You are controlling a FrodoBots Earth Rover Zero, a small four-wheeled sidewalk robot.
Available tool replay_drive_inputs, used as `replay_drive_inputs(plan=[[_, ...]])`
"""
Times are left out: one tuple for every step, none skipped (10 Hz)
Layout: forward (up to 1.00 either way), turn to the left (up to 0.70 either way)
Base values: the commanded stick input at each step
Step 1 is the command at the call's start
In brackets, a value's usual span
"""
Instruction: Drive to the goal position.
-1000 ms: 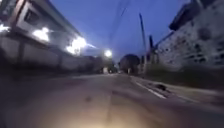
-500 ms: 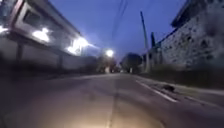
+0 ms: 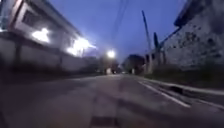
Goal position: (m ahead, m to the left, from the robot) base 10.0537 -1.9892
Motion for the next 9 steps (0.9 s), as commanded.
replay_drive_inputs(plan=[[0.70,-0.35],[0.70,-0.35],[0.70,-0.35],[0.70,-0.35],[0.70,-0.35],[0.70,-0.35],[0.70,-0.35],[0.70,-0.35],[0.70,-0.35]])
